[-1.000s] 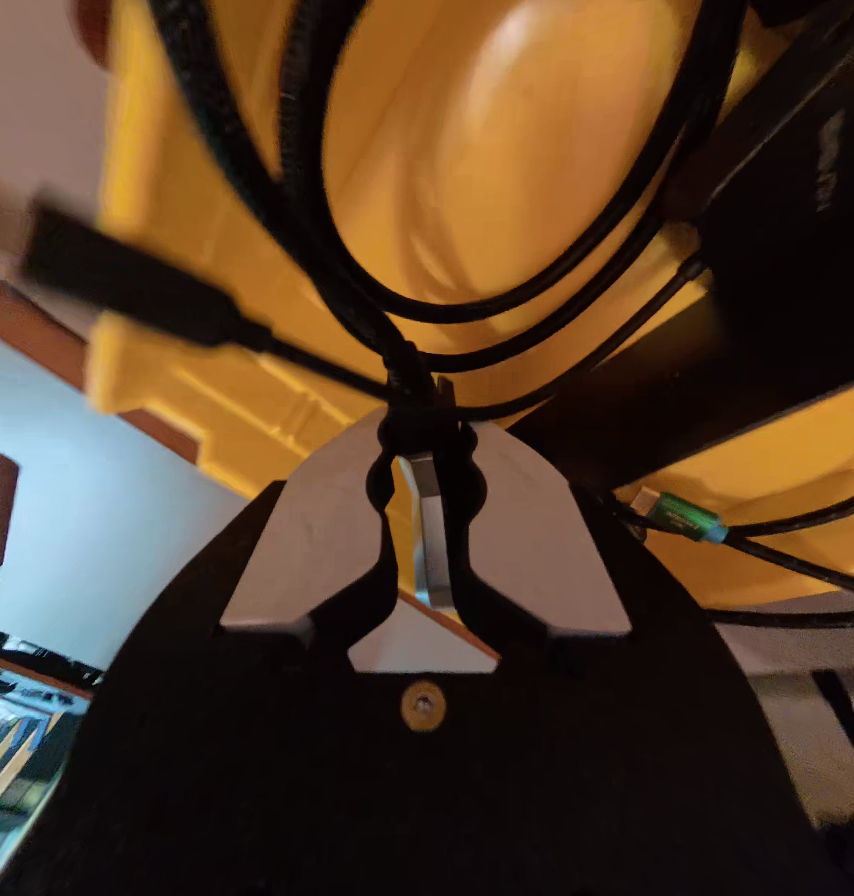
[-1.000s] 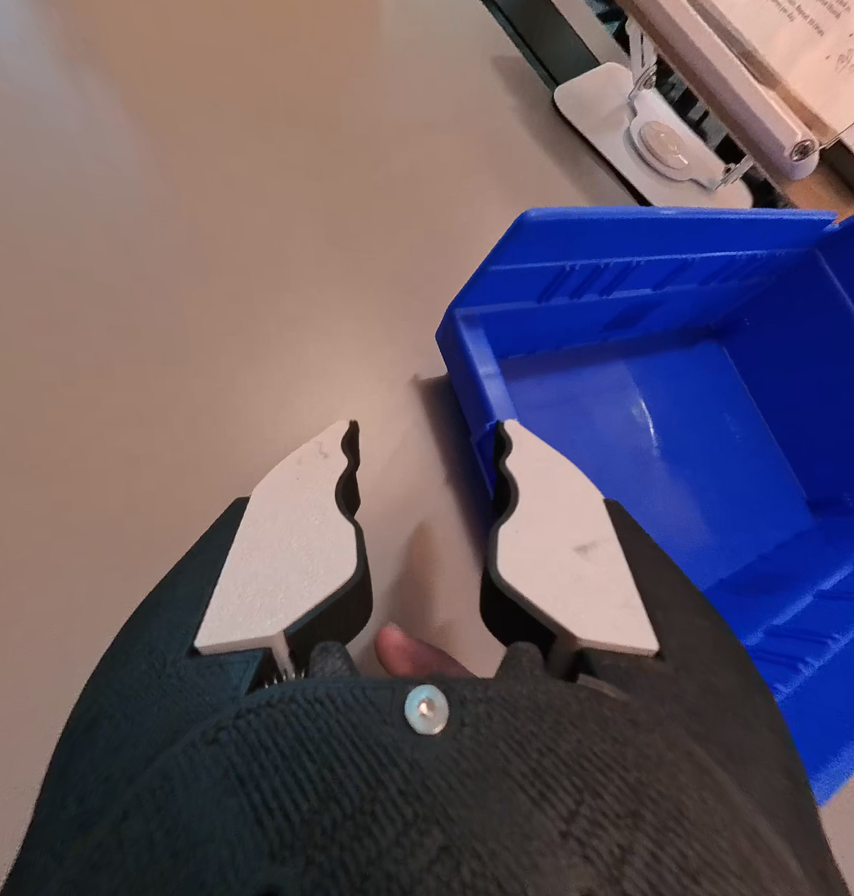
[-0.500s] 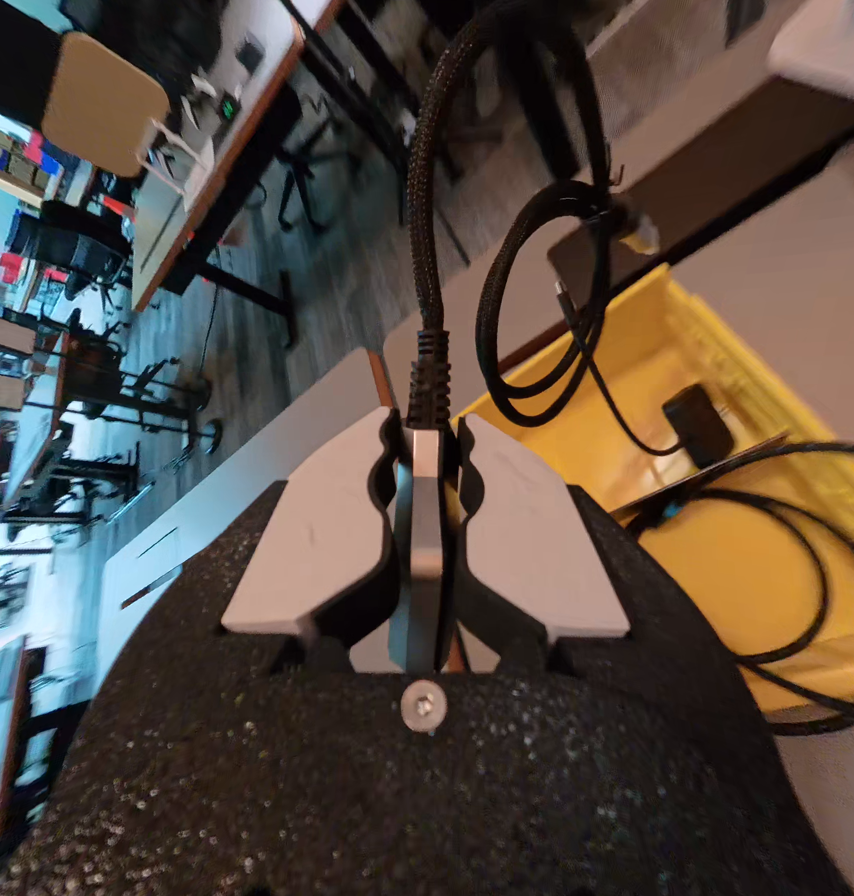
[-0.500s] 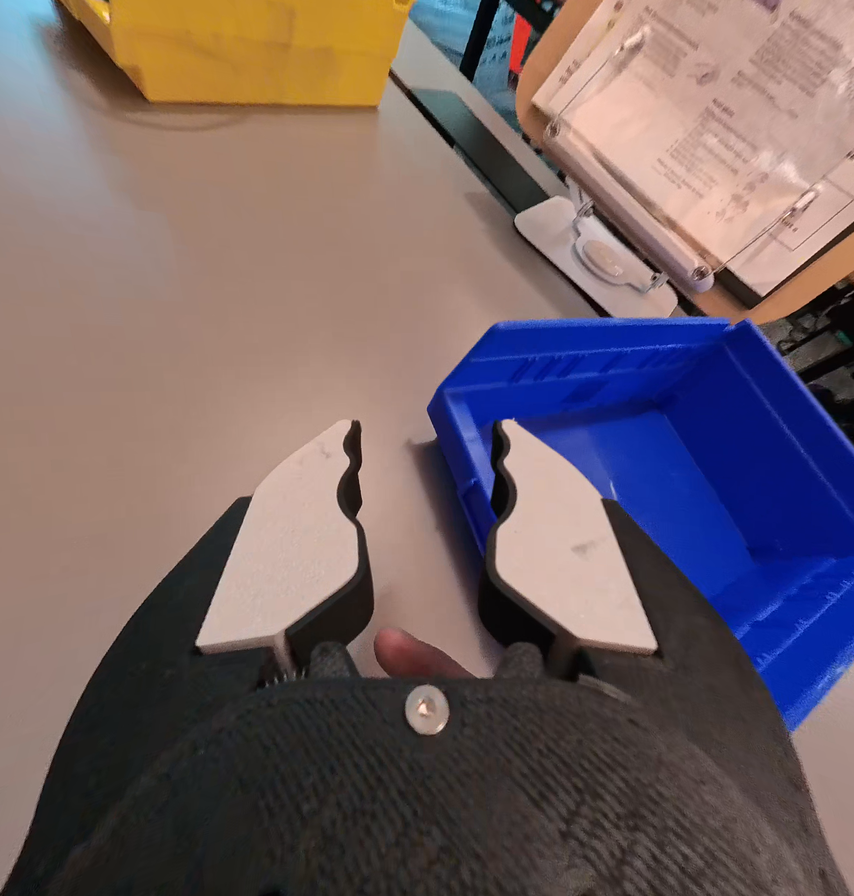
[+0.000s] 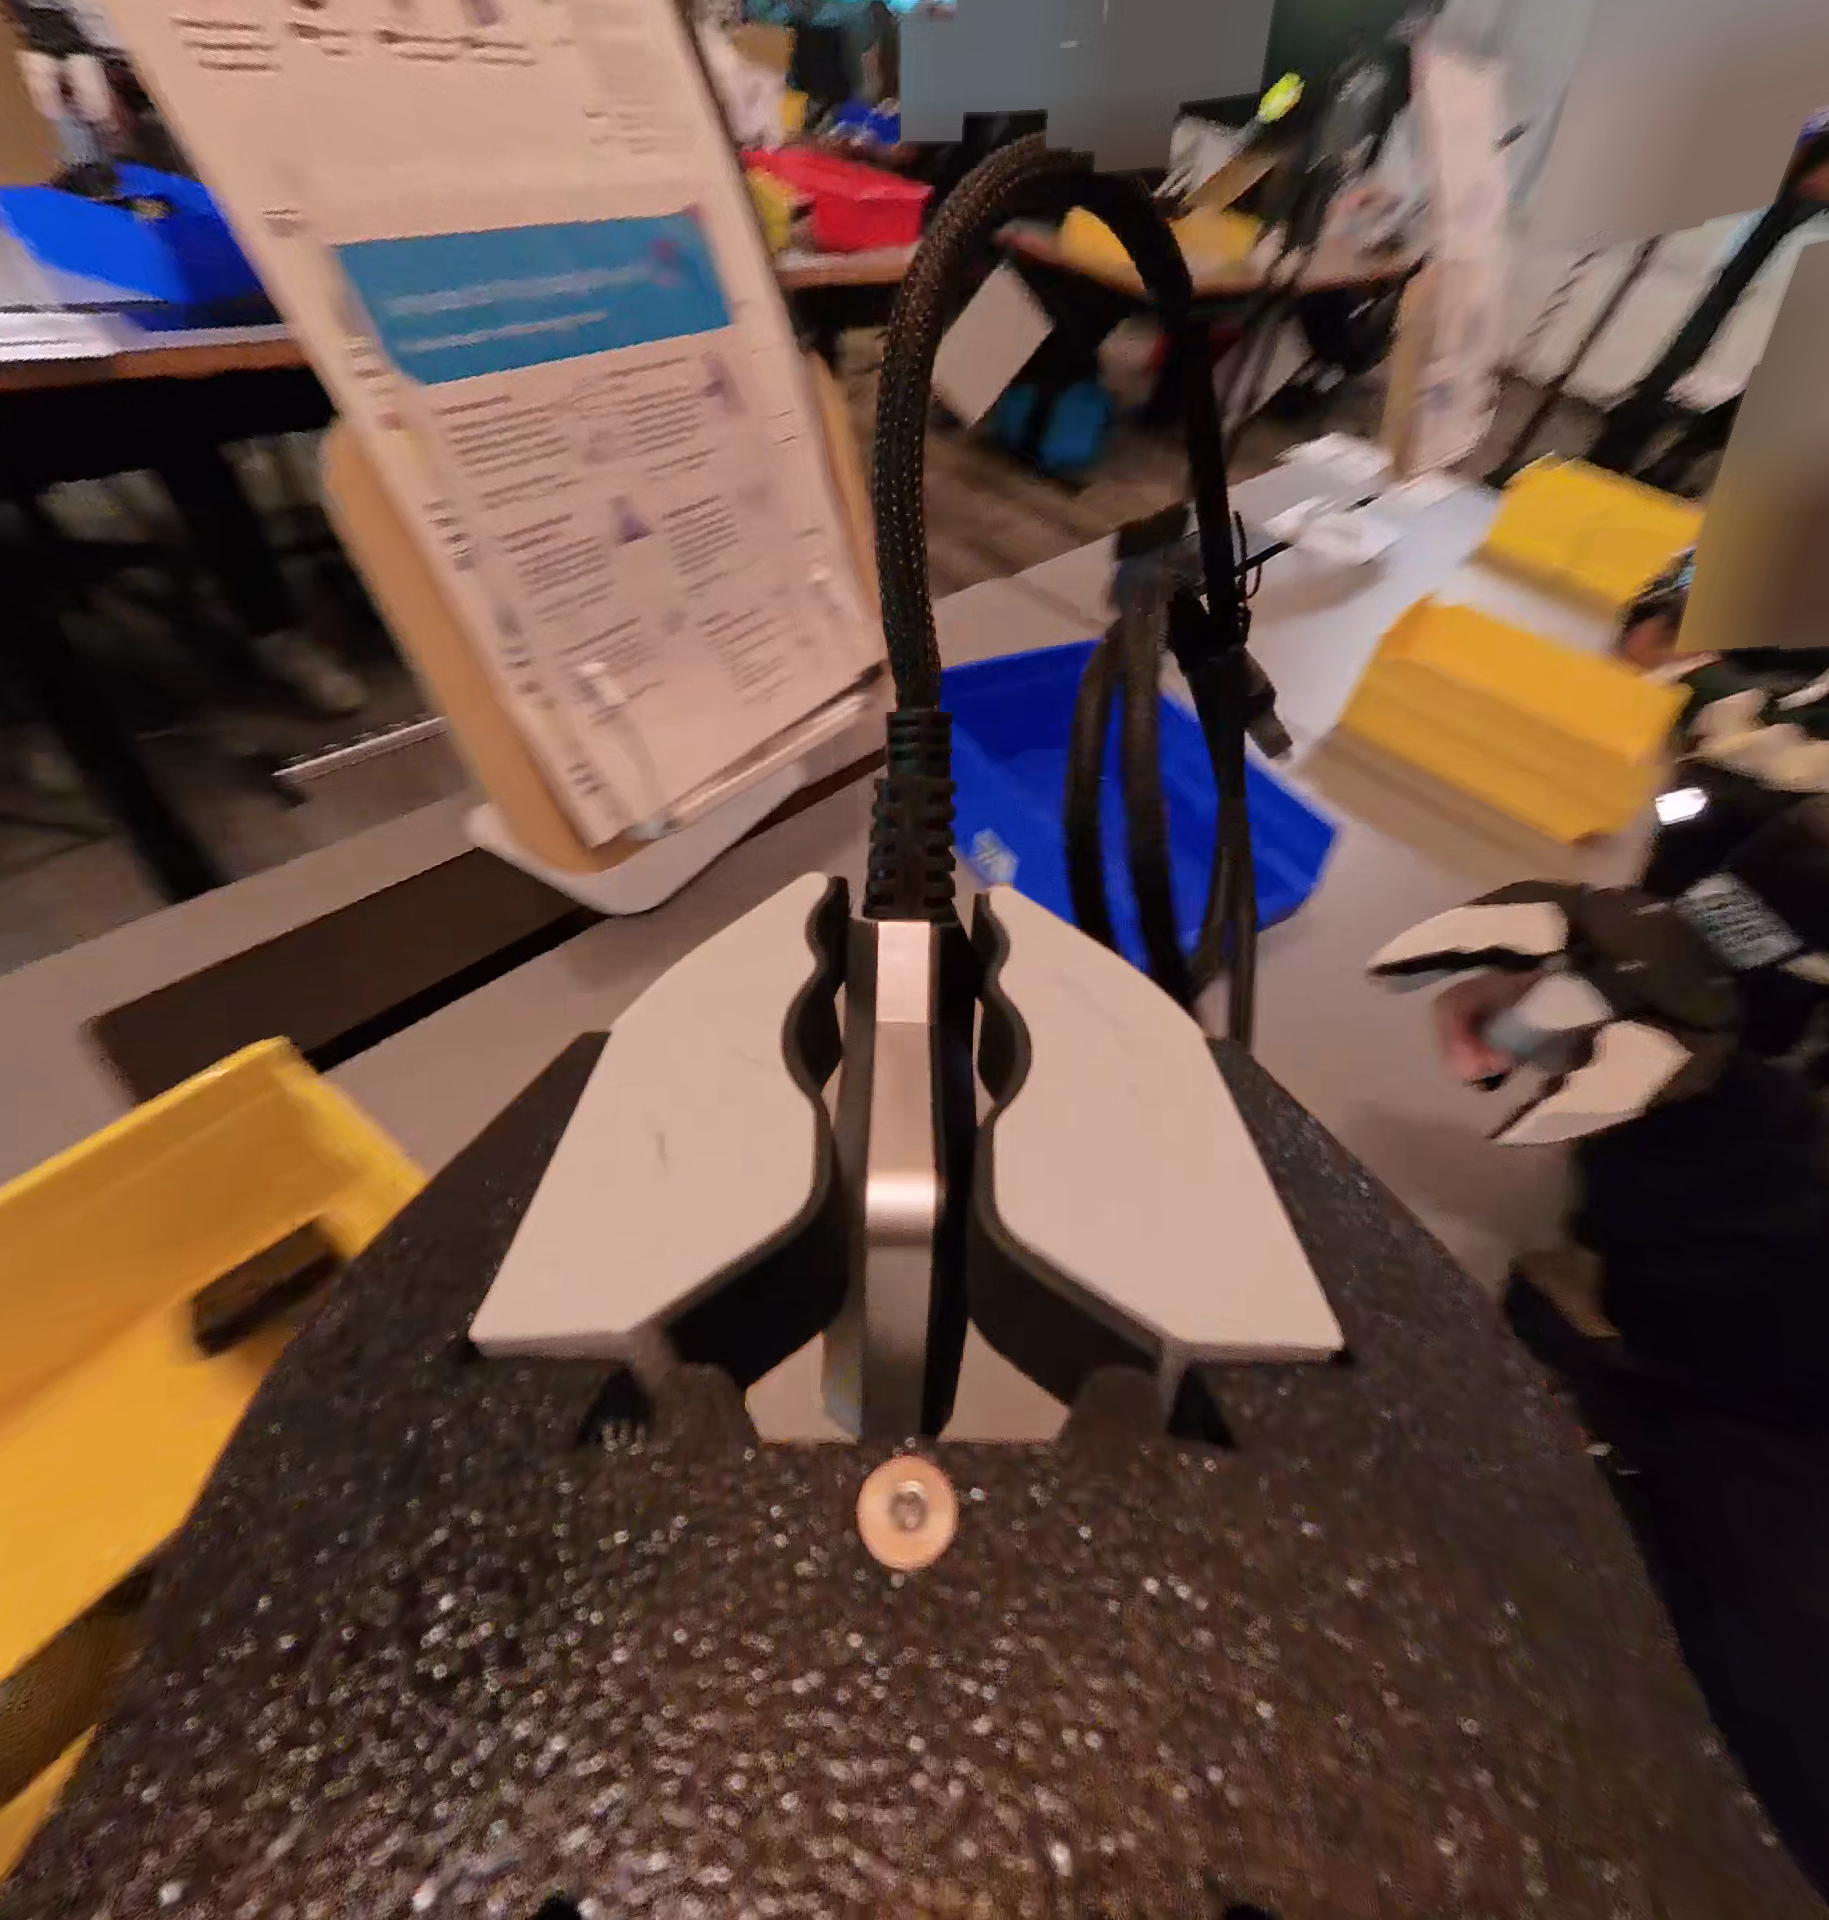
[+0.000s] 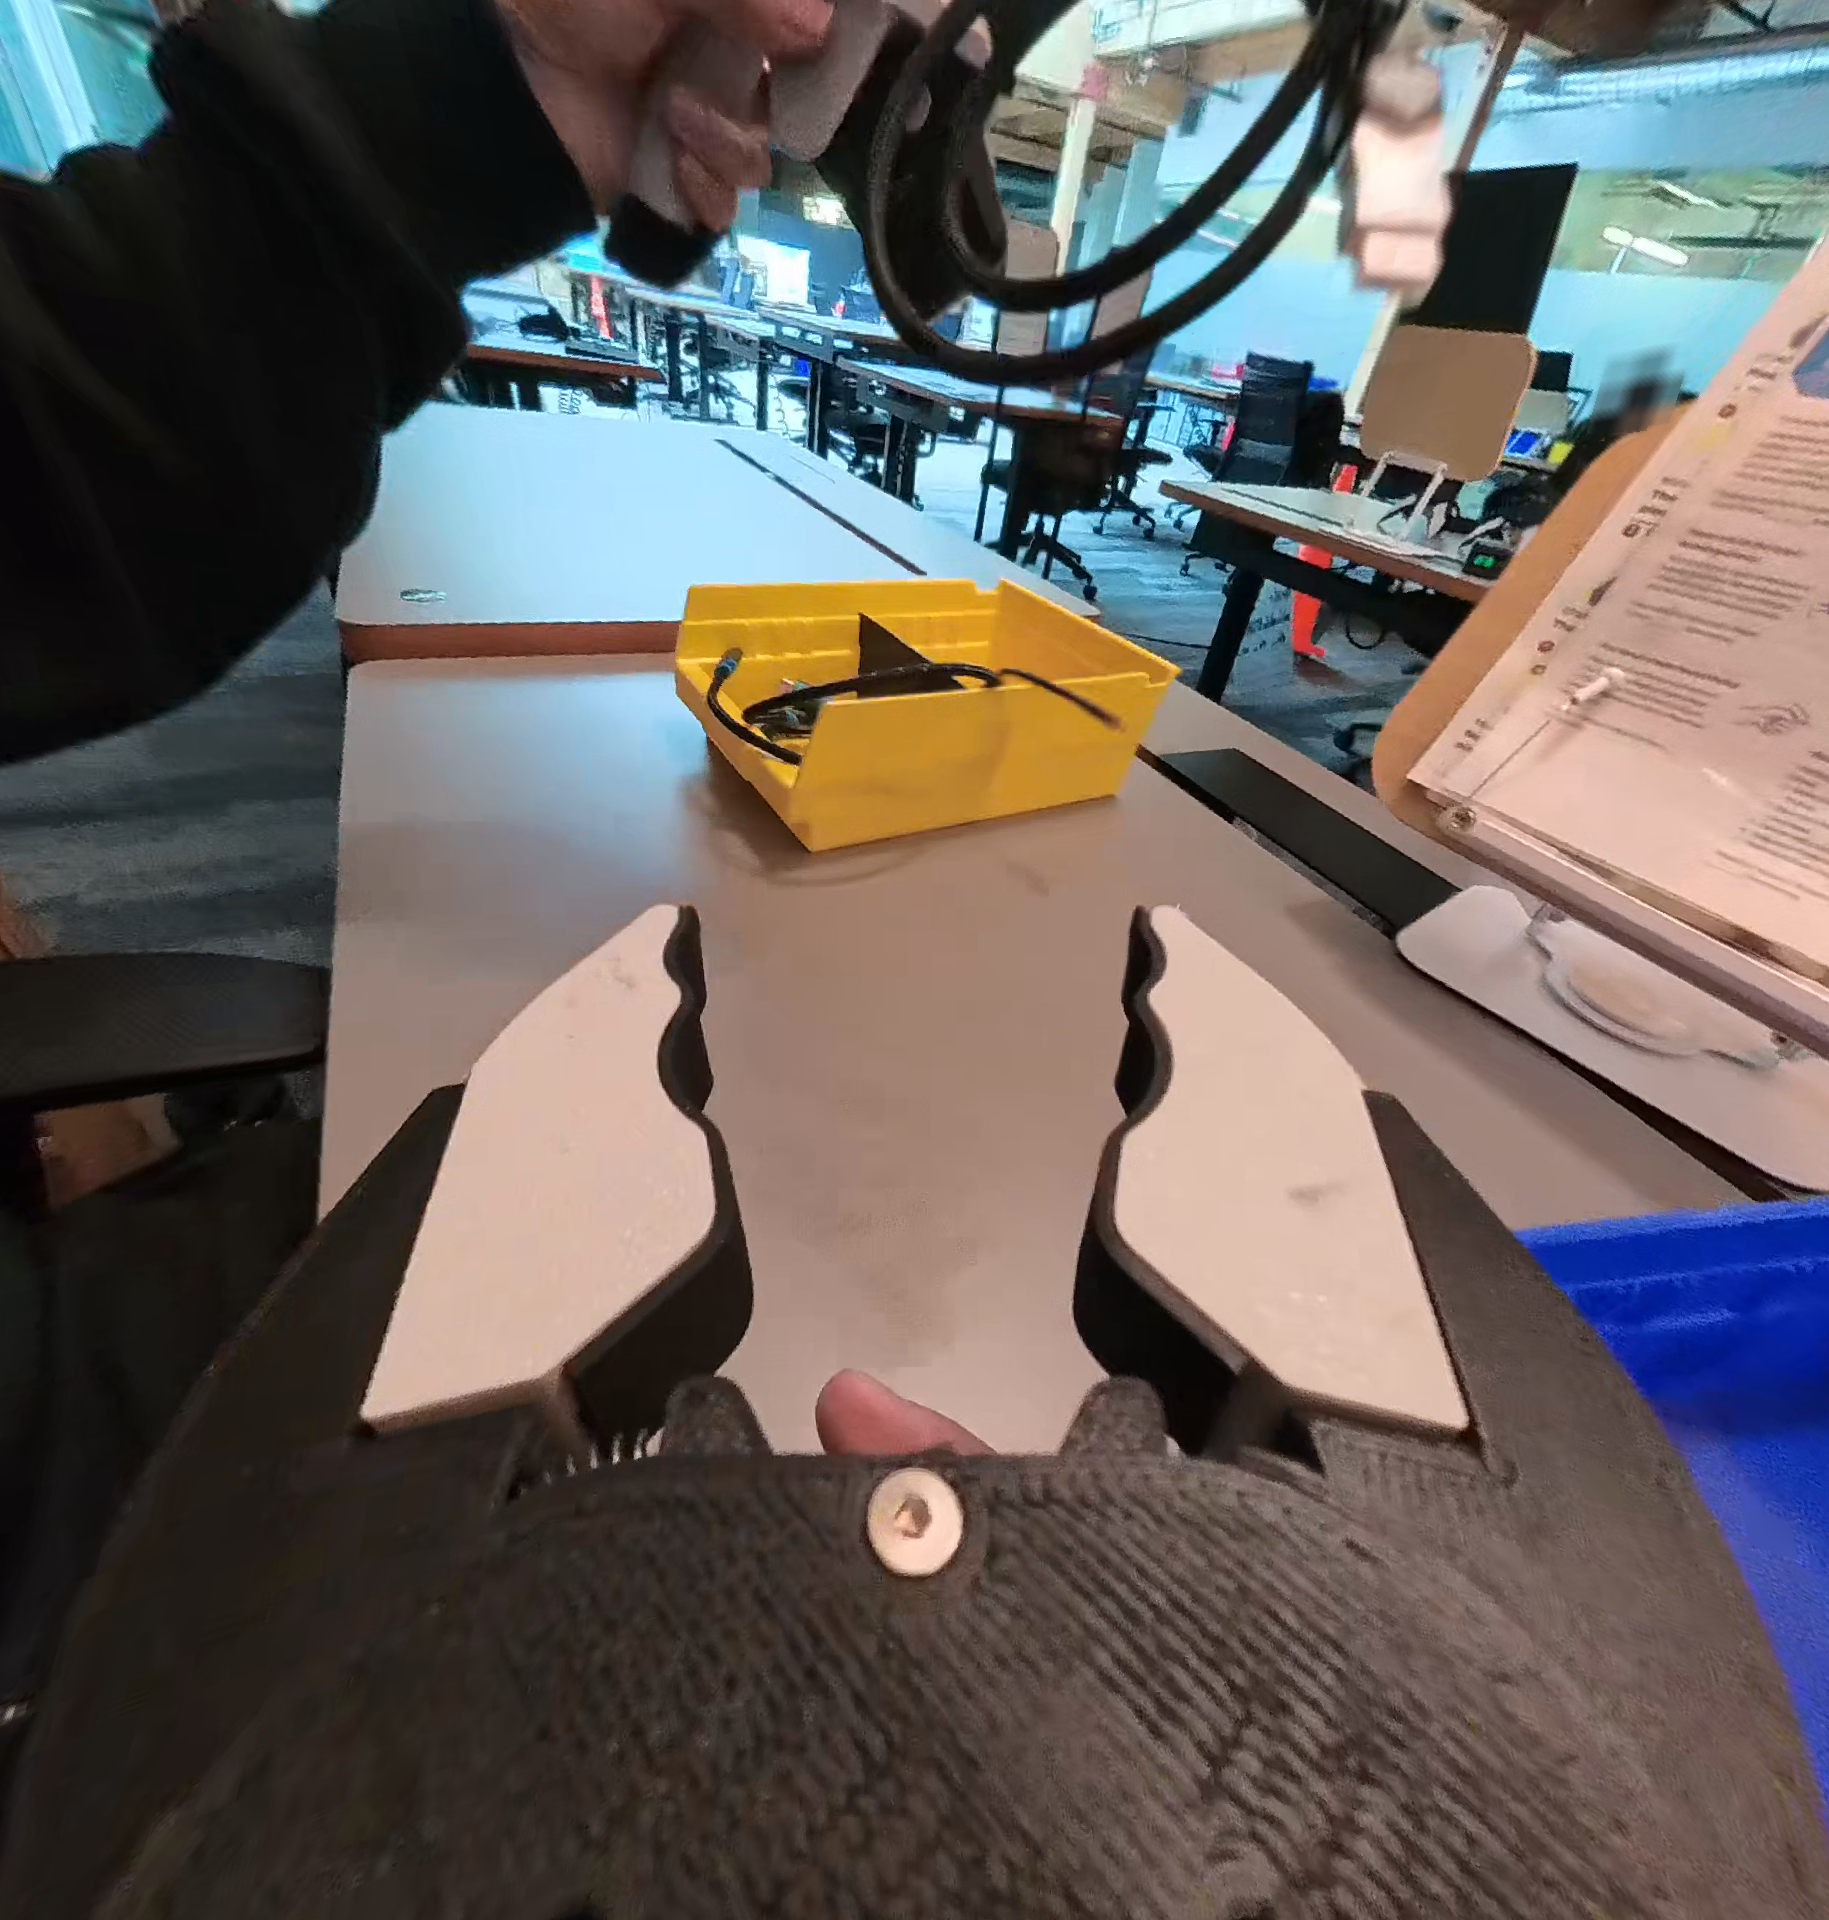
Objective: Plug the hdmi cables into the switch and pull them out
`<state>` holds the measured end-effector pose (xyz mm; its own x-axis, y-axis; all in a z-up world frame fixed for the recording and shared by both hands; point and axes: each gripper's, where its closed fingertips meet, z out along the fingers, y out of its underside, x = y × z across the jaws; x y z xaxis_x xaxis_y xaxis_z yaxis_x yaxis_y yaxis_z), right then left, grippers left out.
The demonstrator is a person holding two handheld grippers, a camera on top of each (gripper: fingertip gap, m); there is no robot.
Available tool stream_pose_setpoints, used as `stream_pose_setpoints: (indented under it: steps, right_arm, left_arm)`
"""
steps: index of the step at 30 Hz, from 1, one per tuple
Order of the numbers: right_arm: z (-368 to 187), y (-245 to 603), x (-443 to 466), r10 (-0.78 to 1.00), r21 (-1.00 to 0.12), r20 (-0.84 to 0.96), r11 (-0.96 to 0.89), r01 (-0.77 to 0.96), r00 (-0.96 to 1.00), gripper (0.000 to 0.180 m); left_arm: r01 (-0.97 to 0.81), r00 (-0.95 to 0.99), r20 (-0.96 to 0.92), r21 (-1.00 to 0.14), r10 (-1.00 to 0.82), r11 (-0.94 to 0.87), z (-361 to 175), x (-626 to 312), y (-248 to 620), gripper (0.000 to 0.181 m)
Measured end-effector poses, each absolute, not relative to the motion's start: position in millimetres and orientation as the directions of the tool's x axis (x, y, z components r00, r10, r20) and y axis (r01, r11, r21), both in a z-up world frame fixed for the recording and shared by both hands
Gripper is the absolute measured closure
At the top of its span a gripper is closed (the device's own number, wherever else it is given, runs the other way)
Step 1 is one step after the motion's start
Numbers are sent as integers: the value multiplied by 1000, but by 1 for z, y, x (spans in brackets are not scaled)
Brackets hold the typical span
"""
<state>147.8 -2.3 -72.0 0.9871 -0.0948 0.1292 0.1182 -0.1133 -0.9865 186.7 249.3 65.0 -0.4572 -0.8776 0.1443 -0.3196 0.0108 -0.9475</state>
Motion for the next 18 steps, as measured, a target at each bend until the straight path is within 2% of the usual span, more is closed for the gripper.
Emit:
stream_pose_setpoints:
  steps: [4,9,14,18]
  right_arm:
    - [-48,1,129,-83,-988,151,-51,147,985,104]
    - [-13,-11,105,-96,-978,201,36,205,975,117]
    - [-43,3,122,-126,-998,53,-52,46,991,127]
    - [-80,13,146,-142,-982,-113,-135,-132,983,125]
  left_arm:
    - [-354,-578,333,-925,-745,-139,48,176,189,159]
    - [-502,-612,495,-846,-616,-181,-18,166,128,159]
    - [-636,-592,661,-735,-461,-237,-82,160,89,159]
    - [-647,-647,698,-715,-307,-263,-102,150,69,159]
